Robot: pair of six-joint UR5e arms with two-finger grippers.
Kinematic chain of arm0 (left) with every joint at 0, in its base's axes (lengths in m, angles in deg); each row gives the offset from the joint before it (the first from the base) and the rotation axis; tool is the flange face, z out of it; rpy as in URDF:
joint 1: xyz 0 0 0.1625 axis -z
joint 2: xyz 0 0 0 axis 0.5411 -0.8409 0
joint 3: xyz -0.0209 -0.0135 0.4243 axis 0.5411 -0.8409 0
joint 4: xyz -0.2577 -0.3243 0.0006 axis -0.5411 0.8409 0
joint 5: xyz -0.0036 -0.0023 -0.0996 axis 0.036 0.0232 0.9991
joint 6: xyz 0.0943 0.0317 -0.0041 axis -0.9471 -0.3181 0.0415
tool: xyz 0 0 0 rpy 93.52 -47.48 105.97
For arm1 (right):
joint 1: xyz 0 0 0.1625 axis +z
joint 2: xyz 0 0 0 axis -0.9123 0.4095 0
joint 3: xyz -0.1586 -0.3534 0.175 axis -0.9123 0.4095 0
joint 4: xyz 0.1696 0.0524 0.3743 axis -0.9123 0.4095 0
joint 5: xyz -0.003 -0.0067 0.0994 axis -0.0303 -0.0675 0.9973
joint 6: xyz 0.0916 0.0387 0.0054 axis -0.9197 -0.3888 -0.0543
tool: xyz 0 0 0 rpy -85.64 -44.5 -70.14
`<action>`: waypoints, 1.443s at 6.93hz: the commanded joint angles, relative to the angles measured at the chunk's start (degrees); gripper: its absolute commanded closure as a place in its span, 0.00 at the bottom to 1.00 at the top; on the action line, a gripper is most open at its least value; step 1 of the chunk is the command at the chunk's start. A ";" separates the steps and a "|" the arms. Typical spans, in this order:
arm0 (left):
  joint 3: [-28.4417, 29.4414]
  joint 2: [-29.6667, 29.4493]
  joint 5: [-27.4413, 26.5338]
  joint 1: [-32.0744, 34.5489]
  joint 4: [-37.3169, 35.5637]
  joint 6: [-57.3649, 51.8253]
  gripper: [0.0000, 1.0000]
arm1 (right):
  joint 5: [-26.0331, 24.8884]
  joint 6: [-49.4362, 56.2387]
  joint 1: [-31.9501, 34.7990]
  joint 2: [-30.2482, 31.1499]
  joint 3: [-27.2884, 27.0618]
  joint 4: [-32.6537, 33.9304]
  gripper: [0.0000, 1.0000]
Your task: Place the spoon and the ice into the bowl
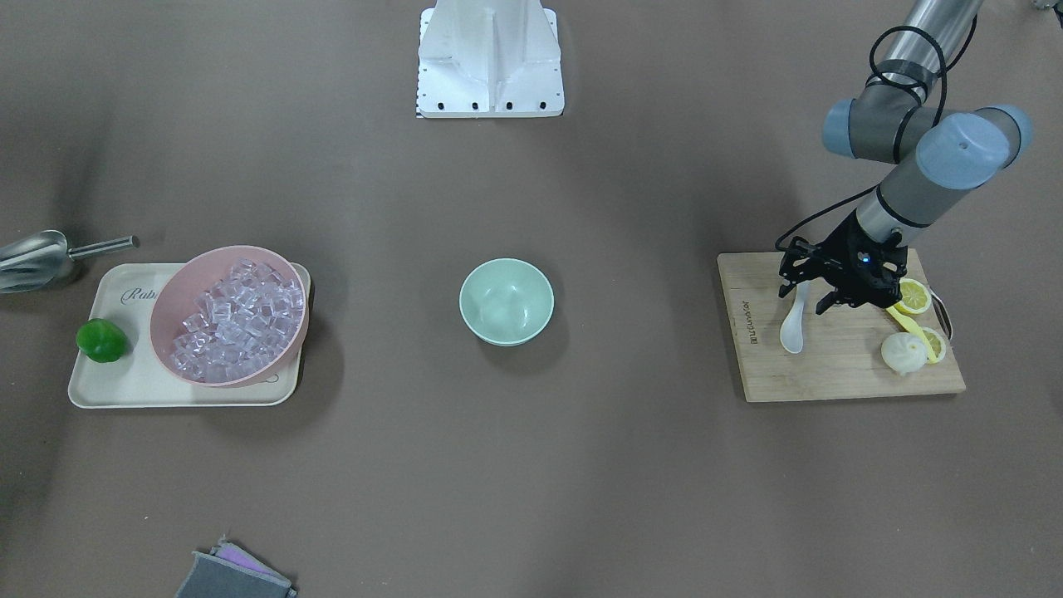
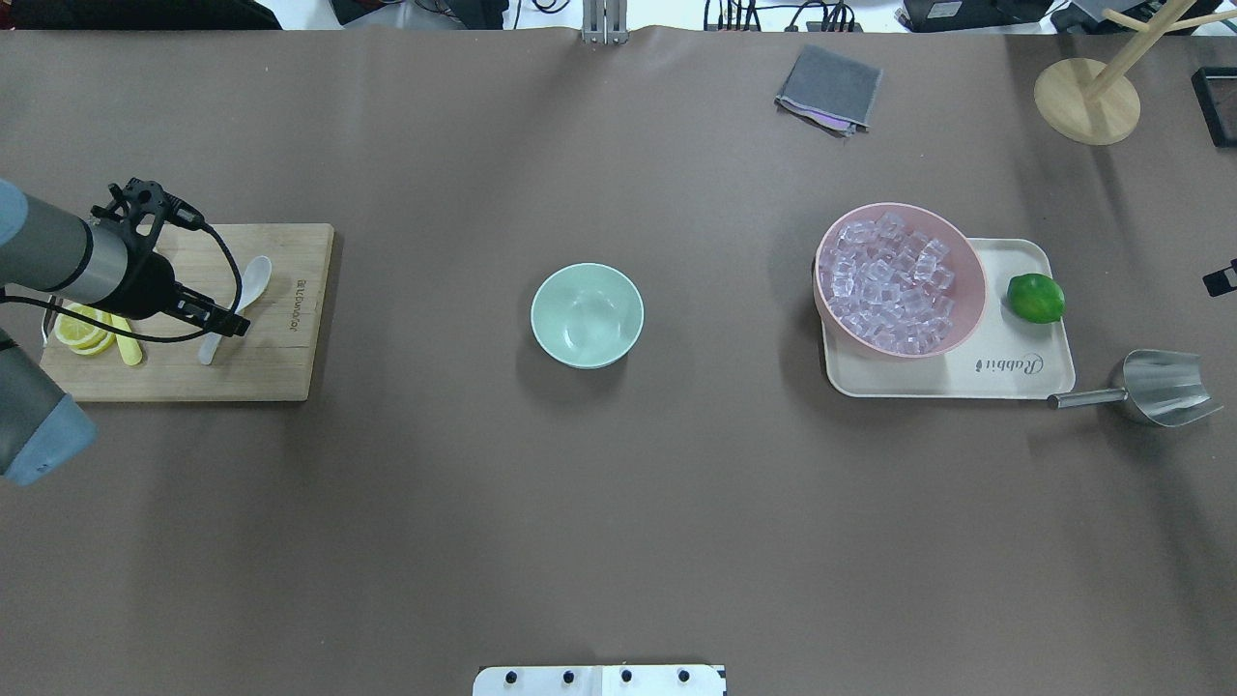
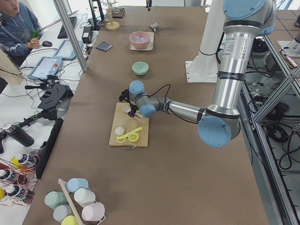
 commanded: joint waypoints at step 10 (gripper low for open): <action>-0.70 -29.27 -8.76 -16.18 -12.02 28.90 1.00 | -11.02 -23.57 -18.62 -16.59 3.33 0.01 0.02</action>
